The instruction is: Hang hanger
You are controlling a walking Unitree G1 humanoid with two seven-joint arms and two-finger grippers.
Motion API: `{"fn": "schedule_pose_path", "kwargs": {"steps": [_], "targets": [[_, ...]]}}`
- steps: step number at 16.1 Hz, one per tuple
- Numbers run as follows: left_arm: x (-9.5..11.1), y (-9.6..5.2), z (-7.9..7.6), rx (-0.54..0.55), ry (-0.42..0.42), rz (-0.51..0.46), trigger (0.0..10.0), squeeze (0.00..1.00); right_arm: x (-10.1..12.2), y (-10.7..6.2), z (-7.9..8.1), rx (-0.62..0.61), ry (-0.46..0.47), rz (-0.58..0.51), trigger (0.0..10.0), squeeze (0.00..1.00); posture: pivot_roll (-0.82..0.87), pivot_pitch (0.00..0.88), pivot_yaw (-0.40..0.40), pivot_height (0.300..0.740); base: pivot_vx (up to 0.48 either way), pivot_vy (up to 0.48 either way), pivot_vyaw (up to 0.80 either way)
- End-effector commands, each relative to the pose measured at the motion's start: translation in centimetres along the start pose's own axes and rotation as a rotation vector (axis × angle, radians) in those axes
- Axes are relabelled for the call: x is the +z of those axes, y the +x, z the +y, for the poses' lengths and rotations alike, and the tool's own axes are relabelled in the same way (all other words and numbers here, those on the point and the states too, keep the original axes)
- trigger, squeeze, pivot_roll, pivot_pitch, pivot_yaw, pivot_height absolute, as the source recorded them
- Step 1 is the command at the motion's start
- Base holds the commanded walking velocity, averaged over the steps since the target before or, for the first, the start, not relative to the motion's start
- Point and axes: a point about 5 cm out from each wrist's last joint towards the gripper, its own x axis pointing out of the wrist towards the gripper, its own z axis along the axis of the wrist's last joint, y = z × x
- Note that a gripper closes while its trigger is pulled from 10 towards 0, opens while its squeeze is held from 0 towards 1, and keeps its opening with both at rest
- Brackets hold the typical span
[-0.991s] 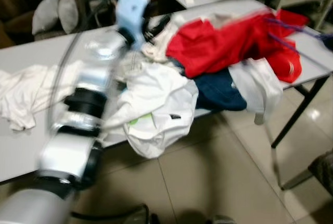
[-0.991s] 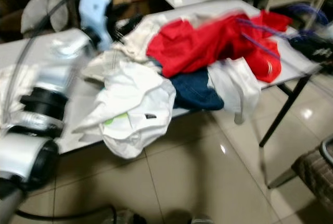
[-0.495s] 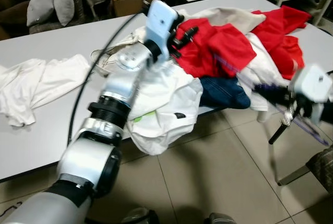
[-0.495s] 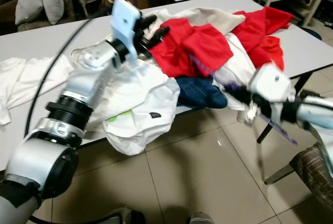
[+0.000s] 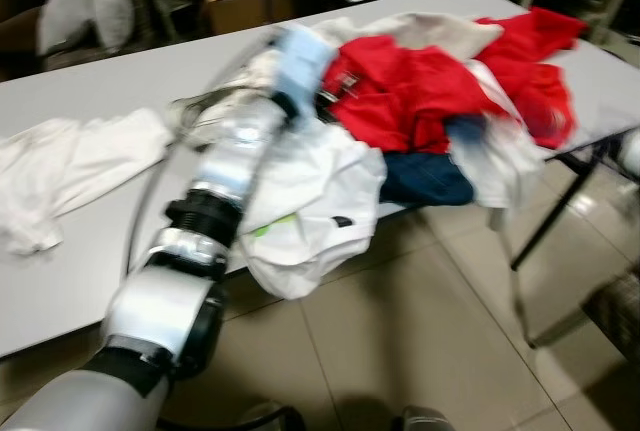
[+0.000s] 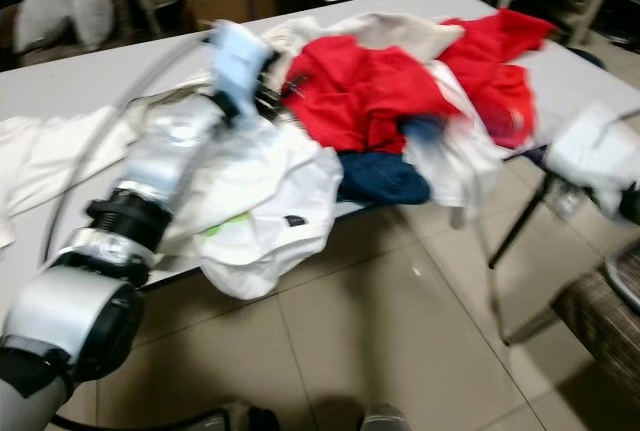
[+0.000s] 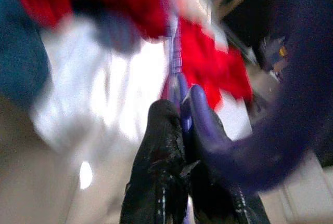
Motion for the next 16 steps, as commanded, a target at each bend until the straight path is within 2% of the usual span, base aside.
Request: {"fn": "schedule_pose_path", "kwargs": {"steps": [1, 2, 3, 4, 5, 6, 7, 8, 9, 10, 11, 12, 13, 14, 15, 16], "targets": [[-0.3, -1.0, 1.7, 0.102, -0.055, -0.017, 10.0, 0.00, 2.0, 0.8, 0.0, -0.157, -0.054, -0.097, 10.0, 0.00, -0.28, 0.000, 0.084, 0.740, 0.000, 0.000, 0.00], [-0.5, -1.4, 2.2, 0.122, -0.076, -0.015, 10.0, 0.00, 2.9, 1.4, 1.5, -0.128, 0.017, -0.162, 10.0, 0.00, -0.28, 0.000, 0.084, 0.740, 0.000, 0.000, 0.00], [-1.2, -2.7, 2.4, 0.106, -0.112, -0.006, 10.0, 0.00, 4.1, 2.3, 7.7, 0.176, -0.128, -0.204, 10.0, 0.00, -0.24, 0.000, 0.057, 0.740, 0.000, 0.000, 0.00], [-1.6, -3.7, 2.1, 0.063, -0.126, 0.005, 10.0, 0.00, 2.7, 2.8, 7.7, 0.086, -0.190, -0.123, 10.0, 0.00, -0.23, 0.000, 0.052, 0.740, 0.000, 0.000, 0.00], [-1.8, -4.3, 1.9, 0.039, -0.121, 0.008, 10.0, 0.00, 2.1, 3.0, 7.0, -0.001, -0.130, -0.092, 10.0, 0.00, -0.21, 0.000, 0.041, 0.740, 0.000, 0.000, 0.00], [-2.3, -5.5, 1.6, 0.015, -0.119, 0.019, 10.0, 0.00, 2.3, 2.9, 7.6, -0.002, -0.116, -0.128, 10.0, 0.00, -0.20, 0.000, 0.041, 0.740, 0.000, 0.000, 0.00], [-3.0, -7.0, 1.2, 0.012, -0.132, 0.042, 10.0, 0.00, 3.0, 2.4, 10.2, 0.164, -0.182, -0.223, 10.0, 0.00, -0.18, 0.000, 0.026, 0.740, 0.000, 0.000, 0.00], [-3.4, -7.6, 1.0, 0.012, -0.129, 0.061, 10.0, 0.00, 2.7, 2.2, 10.9, 0.199, -0.219, -0.215, 10.0, 0.00, -0.16, 0.000, 0.009, 0.740, 0.000, 0.000, 0.00], [-3.9, -8.5, 0.6, 0.011, -0.109, 0.097, 10.0, 0.00, 1.0, 2.4, 9.7, 0.132, -0.227, -0.112, 10.0, 0.00, -0.16, 0.000, -0.002, 0.740, 0.000, 0.000, 0.00], [-3.9, -9.3, 0.4, 0.027, -0.114, 0.113, 10.0, 0.00, 0.5, 2.5, 7.7, 0.070, -0.222, -0.071, 10.0, 0.00, -0.14, 0.000, -0.022, 0.740, 0.000, 0.000, 0.00], [-3.7, -9.5, 0.3, 0.035, -0.122, 0.109, 10.0, 0.00, 1.2, 1.8, 8.9, 0.241, -0.211, -0.152, 10.0, 0.00, -0.14, 0.000, -0.026, 0.740, 0.000, 0.000, 0.00], [-3.6, -9.6, 0.0, 0.034, -0.127, 0.109, 10.0, 0.00, 0.3, 1.4, 8.3, 0.243, -0.288, -0.098, 10.0, 0.00, -0.14, 0.000, -0.030, 0.740, 0.000, 0.000, 0.00], [-3.5, -9.7, -0.1, 0.032, -0.129, 0.111, 10.0, 0.00, -0.1, 1.3, 7.6, 0.204, -0.295, -0.077, 10.0, 0.00, -0.14, 0.000, -0.034, 0.740, 0.000, 0.000, 0.00], [-3.5, -9.9, -0.5, 0.023, -0.139, 0.115, 10.0, 0.00, -0.6, 0.9, 6.2, 0.137, -0.282, -0.046, 10.0, 0.00, -0.14, 0.000, -0.031, 0.740, 0.000, 0.000, 0.00], [-3.6, -10.1, -0.7, 0.027, -0.147, 0.122, 10.0, 0.00, -0.7, 0.5, 5.7, 0.117, -0.275, -0.042, 10.0, 0.00, -0.14, 0.000, -0.029, 0.740, 0.000, 0.000, 0.00], [-3.4, -10.2, -0.9, 0.043, -0.164, 0.121, 10.0, 0.00, 0.1, -0.1, 4.2, -0.018, -0.280, -0.073, 10.0, 0.00, -0.15, 0.000, -0.020, 0.740, 0.000, 0.000, 0.00]]}}
